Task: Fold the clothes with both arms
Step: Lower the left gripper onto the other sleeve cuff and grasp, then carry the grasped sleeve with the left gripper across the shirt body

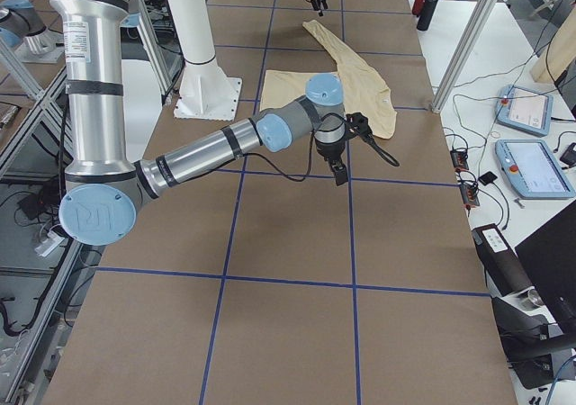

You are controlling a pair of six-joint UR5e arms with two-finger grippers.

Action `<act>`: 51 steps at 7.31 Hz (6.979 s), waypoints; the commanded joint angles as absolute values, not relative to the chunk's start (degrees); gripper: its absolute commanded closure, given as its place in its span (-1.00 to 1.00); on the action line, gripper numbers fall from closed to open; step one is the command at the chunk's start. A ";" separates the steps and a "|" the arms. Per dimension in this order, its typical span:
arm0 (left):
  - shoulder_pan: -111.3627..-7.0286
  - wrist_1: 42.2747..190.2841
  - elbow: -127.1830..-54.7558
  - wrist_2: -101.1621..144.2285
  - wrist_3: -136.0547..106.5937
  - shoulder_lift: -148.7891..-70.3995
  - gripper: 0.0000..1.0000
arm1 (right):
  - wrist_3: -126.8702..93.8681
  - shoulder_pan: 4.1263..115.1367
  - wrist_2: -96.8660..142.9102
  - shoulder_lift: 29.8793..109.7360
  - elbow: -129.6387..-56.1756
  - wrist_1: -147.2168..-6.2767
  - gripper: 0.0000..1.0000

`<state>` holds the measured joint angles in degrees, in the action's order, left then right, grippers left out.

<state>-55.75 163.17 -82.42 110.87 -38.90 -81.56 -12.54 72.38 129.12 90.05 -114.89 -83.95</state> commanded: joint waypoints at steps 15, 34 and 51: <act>-52.56 169.72 -78.58 111.36 -48.43 -79.45 -0.03 | -12.22 72.60 128.85 90.35 -114.79 -83.67 -1.00; -54.49 157.57 -86.54 121.46 -47.64 -84.87 1.00 | -12.57 72.60 129.20 90.53 -114.52 -83.50 -1.00; -39.13 109.55 -55.10 109.62 -76.34 -162.39 1.00 | -13.10 72.60 129.11 90.35 -112.94 -83.41 -1.00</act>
